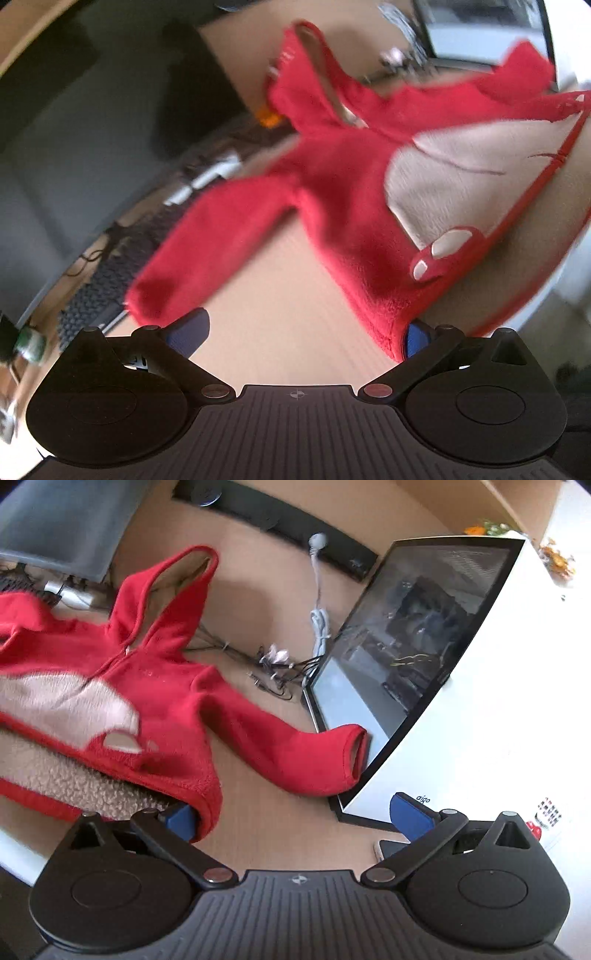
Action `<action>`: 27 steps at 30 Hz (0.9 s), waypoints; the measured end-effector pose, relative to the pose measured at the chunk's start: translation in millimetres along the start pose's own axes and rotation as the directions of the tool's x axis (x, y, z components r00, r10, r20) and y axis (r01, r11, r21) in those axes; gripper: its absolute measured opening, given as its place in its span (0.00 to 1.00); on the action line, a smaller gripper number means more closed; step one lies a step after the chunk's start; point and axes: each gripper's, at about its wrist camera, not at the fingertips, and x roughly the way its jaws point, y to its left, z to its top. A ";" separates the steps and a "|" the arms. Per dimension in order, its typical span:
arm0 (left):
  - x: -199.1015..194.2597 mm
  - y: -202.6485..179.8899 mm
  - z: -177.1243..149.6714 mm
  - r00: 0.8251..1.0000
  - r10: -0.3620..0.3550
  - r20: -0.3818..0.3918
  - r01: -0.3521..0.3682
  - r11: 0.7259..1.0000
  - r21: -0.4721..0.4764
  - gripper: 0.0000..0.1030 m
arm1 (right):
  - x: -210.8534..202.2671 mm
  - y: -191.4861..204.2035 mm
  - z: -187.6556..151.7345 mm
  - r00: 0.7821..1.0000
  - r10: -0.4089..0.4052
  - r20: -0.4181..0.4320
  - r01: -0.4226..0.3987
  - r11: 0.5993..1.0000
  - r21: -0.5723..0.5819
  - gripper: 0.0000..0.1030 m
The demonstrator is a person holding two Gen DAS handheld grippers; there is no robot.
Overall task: Fold clothes
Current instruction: 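Lay the red jacket flat on the desk, front up, sleeves spread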
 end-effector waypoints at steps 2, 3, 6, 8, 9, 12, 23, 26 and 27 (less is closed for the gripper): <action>-5.7 -0.5 -3.3 0.999 -0.045 -0.029 0.045 0.999 -0.003 1.00 | 13.4 3.8 -12.9 0.991 0.081 -0.103 -0.083 0.996 -0.014 1.00; -4.7 -1.9 -7.2 0.995 -0.087 -0.058 0.086 0.996 -0.019 1.00 | 17.6 2.0 -18.7 0.980 0.141 -0.140 -0.139 0.990 0.020 1.00; 0.7 -0.9 -16.8 0.962 -0.253 -0.104 0.239 0.962 -0.128 1.00 | 6.2 -24.6 -15.5 0.933 0.346 -0.094 -0.323 0.925 0.202 1.00; -2.1 7.5 -12.3 0.938 -0.340 -0.064 0.321 0.923 -0.211 1.00 | 1.5 -44.1 -2.1 0.923 0.384 -0.004 -0.369 0.890 0.269 1.00; -3.6 13.8 -4.6 0.927 -0.374 -0.025 0.357 0.900 -0.251 1.00 | -0.6 -53.7 4.9 0.917 0.397 0.042 -0.390 0.871 0.298 1.00; 3.1 26.6 26.6 0.894 -0.441 0.081 0.440 0.829 -0.346 1.00 | 12.5 -71.2 28.4 0.915 0.387 0.116 -0.401 0.835 0.378 1.00; 130.8 -14.2 95.7 0.918 -0.396 -0.001 0.342 0.794 -0.503 1.00 | 158.3 5.5 94.3 0.763 0.643 0.068 -0.582 0.638 0.504 1.00; 150.1 -13.0 93.7 0.927 -0.371 -0.061 0.275 0.780 -0.562 1.00 | 185.4 25.0 105.5 0.705 0.708 0.047 -0.641 0.608 0.468 1.00; 153.1 -11.5 92.5 0.929 -0.365 -0.068 0.262 0.774 -0.576 1.00 | 193.7 29.4 107.9 0.689 0.724 0.035 -0.652 0.598 0.466 1.00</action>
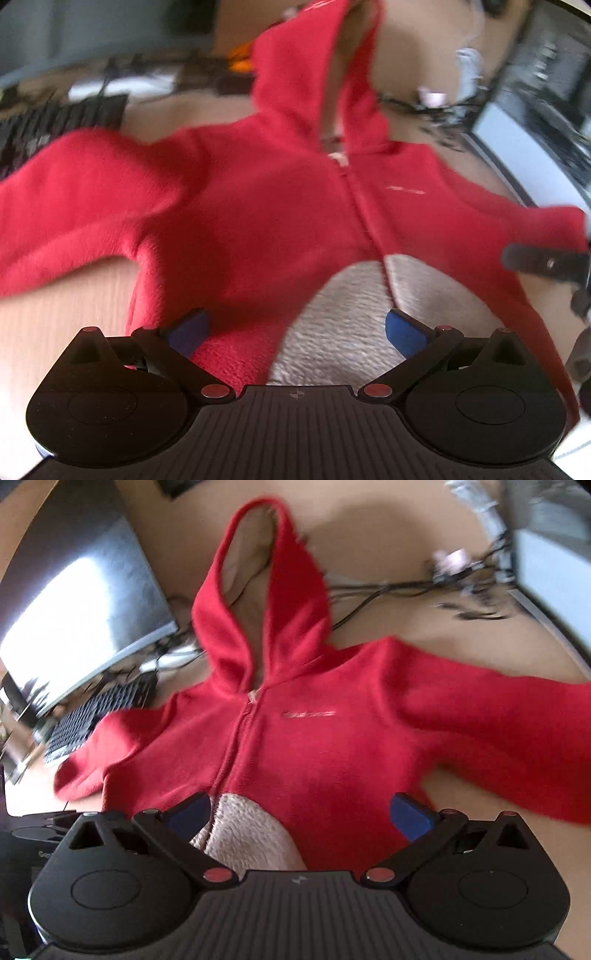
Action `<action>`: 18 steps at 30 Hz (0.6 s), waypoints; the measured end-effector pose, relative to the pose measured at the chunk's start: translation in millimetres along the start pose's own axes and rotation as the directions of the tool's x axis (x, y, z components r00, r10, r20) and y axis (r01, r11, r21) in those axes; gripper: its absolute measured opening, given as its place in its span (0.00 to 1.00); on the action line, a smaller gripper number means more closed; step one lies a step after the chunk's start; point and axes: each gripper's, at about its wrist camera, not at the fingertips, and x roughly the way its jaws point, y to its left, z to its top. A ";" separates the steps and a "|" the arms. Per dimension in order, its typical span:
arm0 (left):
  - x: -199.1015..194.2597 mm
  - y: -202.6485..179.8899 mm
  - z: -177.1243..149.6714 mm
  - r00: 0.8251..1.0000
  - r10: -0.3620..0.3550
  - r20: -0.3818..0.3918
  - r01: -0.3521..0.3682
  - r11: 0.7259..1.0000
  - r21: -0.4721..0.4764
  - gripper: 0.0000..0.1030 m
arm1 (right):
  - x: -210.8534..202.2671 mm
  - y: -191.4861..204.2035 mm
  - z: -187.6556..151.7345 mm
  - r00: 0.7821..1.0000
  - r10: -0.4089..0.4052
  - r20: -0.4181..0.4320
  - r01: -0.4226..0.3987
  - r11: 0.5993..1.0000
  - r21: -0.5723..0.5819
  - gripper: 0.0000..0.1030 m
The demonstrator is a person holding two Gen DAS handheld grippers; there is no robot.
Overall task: Fold clothes
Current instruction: 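Lay the red jacket flat on the desk, front up, sleeves spread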
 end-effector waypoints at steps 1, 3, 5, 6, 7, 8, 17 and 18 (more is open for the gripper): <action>0.8 1.2 0.1 1.000 0.008 -0.001 -0.008 1.000 -0.012 1.00 | 8.7 -1.7 3.1 1.000 0.013 -0.022 -0.013 1.000 0.000 1.00; 0.8 0.6 -0.4 1.000 0.021 -0.003 -0.021 0.999 -0.028 1.00 | 19.1 -5.8 5.9 0.998 0.030 -0.056 -0.030 1.000 0.009 1.00; 1.5 -0.3 -0.9 0.999 0.038 -0.003 -0.038 0.998 -0.054 1.00 | 23.6 -7.4 7.6 0.997 0.047 -0.064 -0.048 0.999 -0.004 1.00; 0.7 -1.1 -2.4 0.999 0.049 -0.003 -0.049 0.997 -0.064 1.00 | 24.3 -7.0 7.7 0.996 0.052 -0.073 -0.053 0.998 -0.020 1.00; 0.4 -3.2 -3.7 0.998 0.062 -0.005 -0.062 0.996 -0.069 1.00 | 24.8 -6.2 7.7 0.995 0.055 -0.083 -0.059 0.998 -0.037 1.00; 1.6 -5.9 -4.0 0.997 0.077 -0.007 -0.077 0.995 -0.068 1.00 | 25.2 -5.5 7.6 0.994 0.059 -0.094 -0.064 0.996 -0.055 1.00; 6.5 -14.8 -3.7 0.992 0.128 0.013 -0.127 0.990 -0.059 1.00 | 30.6 9.0 4.8 0.995 -0.010 -0.103 -0.006 0.987 -0.159 1.00; 0.8 -7.1 -2.8 0.995 0.097 0.020 -0.094 0.991 -0.095 1.00 | 32.5 12.6 4.1 0.995 -0.031 -0.098 0.013 0.985 -0.175 1.00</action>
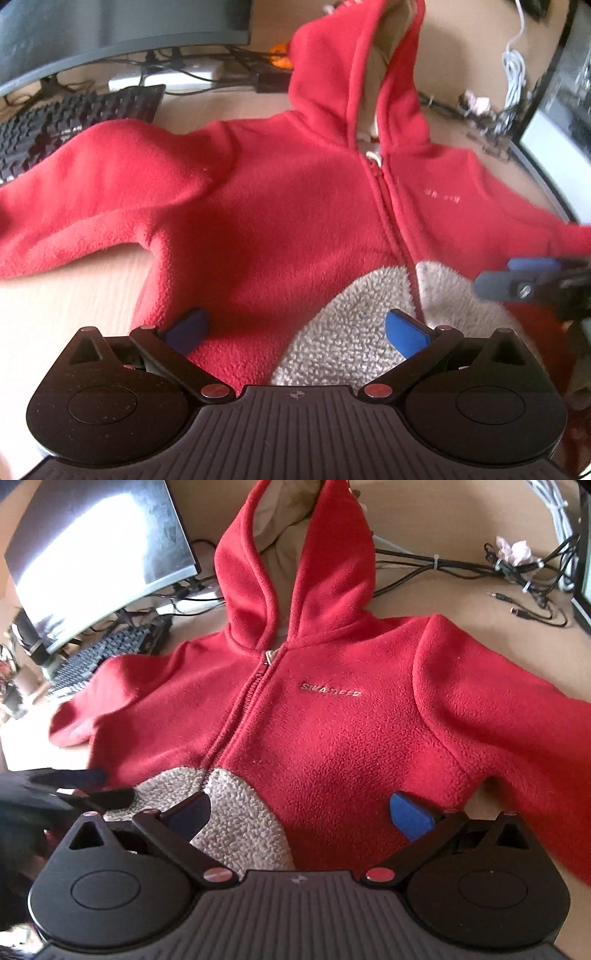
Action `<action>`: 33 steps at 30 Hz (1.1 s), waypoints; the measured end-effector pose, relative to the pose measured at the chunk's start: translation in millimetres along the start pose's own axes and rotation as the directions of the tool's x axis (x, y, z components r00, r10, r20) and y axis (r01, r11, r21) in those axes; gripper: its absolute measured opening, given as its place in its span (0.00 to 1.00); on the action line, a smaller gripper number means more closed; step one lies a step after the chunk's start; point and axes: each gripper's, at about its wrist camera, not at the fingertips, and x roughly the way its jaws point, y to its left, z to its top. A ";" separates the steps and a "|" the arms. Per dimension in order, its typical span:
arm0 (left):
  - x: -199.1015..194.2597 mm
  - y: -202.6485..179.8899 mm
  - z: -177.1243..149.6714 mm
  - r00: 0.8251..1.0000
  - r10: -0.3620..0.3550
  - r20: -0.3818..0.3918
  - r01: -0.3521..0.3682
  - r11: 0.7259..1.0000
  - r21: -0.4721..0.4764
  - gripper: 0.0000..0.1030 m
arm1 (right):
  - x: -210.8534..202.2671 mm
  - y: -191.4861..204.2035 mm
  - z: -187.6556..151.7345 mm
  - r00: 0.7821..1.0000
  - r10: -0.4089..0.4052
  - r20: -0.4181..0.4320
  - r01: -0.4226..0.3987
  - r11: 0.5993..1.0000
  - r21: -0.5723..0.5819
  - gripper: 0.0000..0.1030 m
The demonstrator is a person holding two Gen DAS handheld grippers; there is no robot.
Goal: Fold clothes
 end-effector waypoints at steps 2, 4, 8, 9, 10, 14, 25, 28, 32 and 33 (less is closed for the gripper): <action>-18.7 26.2 3.0 0.998 -0.051 0.048 0.057 0.992 -0.114 1.00 | 3.6 7.4 0.2 0.999 -0.042 0.004 0.042 0.999 -0.028 1.00; -38.4 62.9 1.7 0.991 -0.079 0.109 0.105 0.958 -0.268 1.00 | 7.4 14.4 1.5 0.996 -0.087 0.003 0.087 0.995 -0.042 1.00; -42.3 133.8 -3.7 0.975 -0.168 0.145 0.220 0.802 -0.555 1.00 | 13.8 24.3 3.5 0.988 -0.154 -0.006 0.153 0.986 -0.063 1.00; -38.6 144.9 -2.9 0.976 -0.158 0.148 0.215 0.780 -0.587 1.00 | 13.4 24.5 4.1 0.987 -0.158 -0.008 0.157 0.986 -0.057 1.00; -34.1 152.6 -0.4 0.979 -0.141 0.146 0.201 0.770 -0.606 1.00 | 12.8 24.3 4.8 0.987 -0.160 -0.010 0.159 0.986 -0.049 1.00; -18.8 169.1 16.1 0.984 -0.088 0.155 0.167 0.758 -0.630 1.00 | 10.2 23.6 7.6 0.986 -0.169 -0.019 0.168 0.986 -0.014 1.00; -4.9 176.2 49.5 0.954 0.178 0.241 -0.013 0.828 -0.561 0.99 | -34.9 18.0 -16.2 0.986 -0.155 0.056 0.147 0.982 0.118 1.00; -7.5 160.5 63.7 0.933 0.181 0.310 -0.010 0.876 -0.482 0.97 | -48.0 11.7 -19.7 0.983 -0.165 0.084 0.152 0.978 0.145 1.00; -20.4 103.0 85.4 0.910 -0.008 0.415 0.117 0.964 -0.237 0.97 | -63.1 -1.9 -22.8 0.976 -0.186 0.117 0.164 0.971 0.175 1.00; -23.6 83.3 89.8 0.900 -0.074 0.429 0.151 0.977 -0.148 0.97 | -66.1 -6.0 -22.7 0.973 -0.193 0.124 0.168 0.968 0.184 1.00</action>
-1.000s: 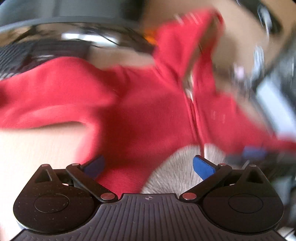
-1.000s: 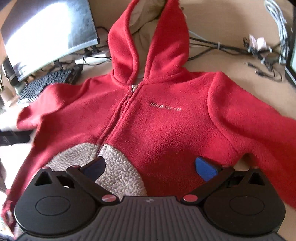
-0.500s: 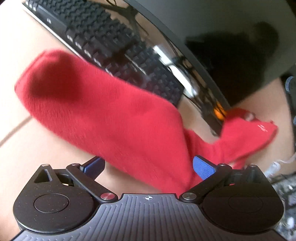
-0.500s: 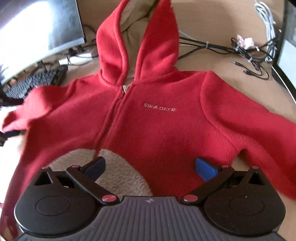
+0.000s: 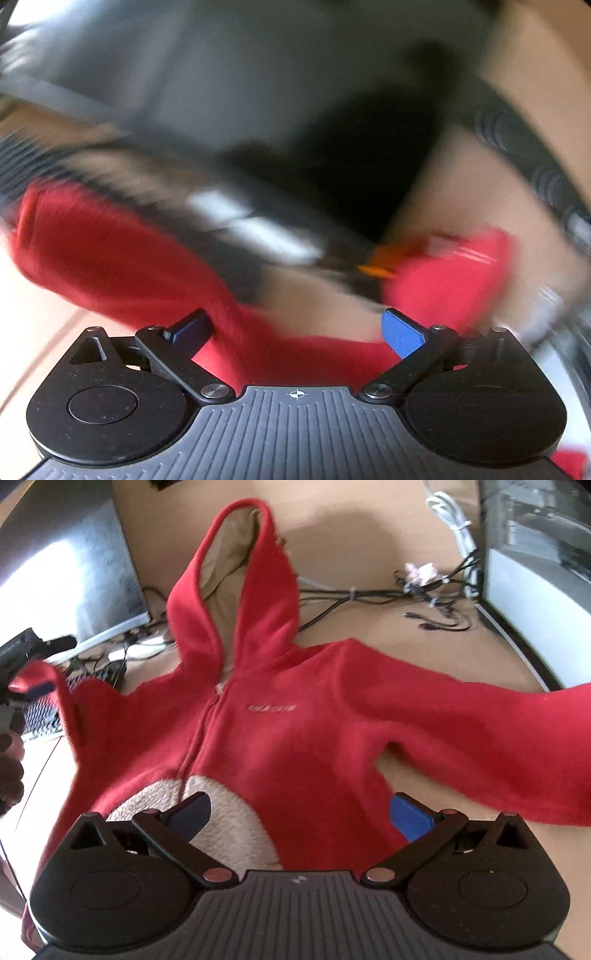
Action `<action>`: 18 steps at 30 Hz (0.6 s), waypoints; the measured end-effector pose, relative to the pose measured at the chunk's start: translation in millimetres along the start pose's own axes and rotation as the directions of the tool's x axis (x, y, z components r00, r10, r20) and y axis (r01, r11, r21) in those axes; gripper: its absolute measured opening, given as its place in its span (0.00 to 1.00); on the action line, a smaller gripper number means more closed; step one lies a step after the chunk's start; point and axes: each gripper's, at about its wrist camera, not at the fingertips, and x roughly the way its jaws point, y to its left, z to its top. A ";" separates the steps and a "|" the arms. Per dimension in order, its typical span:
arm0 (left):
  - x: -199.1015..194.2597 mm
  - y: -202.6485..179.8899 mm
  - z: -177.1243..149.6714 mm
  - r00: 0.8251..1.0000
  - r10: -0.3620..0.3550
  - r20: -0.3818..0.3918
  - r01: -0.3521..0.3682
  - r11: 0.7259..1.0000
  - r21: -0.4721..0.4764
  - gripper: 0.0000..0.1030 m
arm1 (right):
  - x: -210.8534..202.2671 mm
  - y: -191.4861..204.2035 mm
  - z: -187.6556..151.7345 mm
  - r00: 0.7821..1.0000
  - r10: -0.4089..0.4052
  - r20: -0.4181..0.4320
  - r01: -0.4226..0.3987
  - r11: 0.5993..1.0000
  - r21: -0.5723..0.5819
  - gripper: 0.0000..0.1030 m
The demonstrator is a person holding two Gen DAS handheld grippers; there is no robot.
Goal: Fold clothes
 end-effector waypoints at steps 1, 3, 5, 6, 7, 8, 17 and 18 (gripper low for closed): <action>1.4 -20.1 -1.0 0.998 -0.067 -0.009 0.067 0.995 0.067 0.97 | -2.1 -4.4 1.2 1.000 -0.006 0.008 0.006 1.000 0.009 1.00; 8.2 -61.9 -12.3 0.978 -0.192 -0.086 0.206 0.959 0.194 0.97 | -5.9 -11.1 5.6 0.999 -0.016 0.030 0.015 1.000 0.020 1.00; 17.1 -96.7 -30.9 0.948 -0.252 -0.195 0.302 0.905 0.299 0.97 | -9.7 -16.2 10.7 0.998 -0.021 0.052 0.020 1.000 0.023 1.00; 20.9 -110.7 -41.4 0.935 -0.258 -0.242 0.332 0.878 0.344 0.97 | -11.5 -17.8 14.1 0.998 -0.018 0.063 0.017 1.000 0.020 1.00; 23.0 -120.1 -51.4 0.931 -0.242 -0.273 0.337 0.859 0.386 0.97 | -12.6 -17.9 18.5 0.997 -0.010 0.074 0.009 1.000 0.013 1.00; 23.8 -126.1 -59.9 0.932 -0.215 -0.291 0.327 0.844 0.425 0.97 | -13.6 -17.8 23.2 0.996 0.000 0.086 0.000 1.000 0.006 1.00; 30.3 -117.5 -91.4 0.934 0.073 -0.349 0.151 0.805 0.574 0.97 | 47.3 0.0 66.4 0.992 0.111 0.059 -0.104 0.988 -0.115 0.62; 34.2 -114.1 -90.9 0.930 0.085 -0.356 0.141 0.815 0.562 0.97 | 60.2 -1.6 67.9 0.992 0.121 0.026 -0.118 0.989 -0.094 0.50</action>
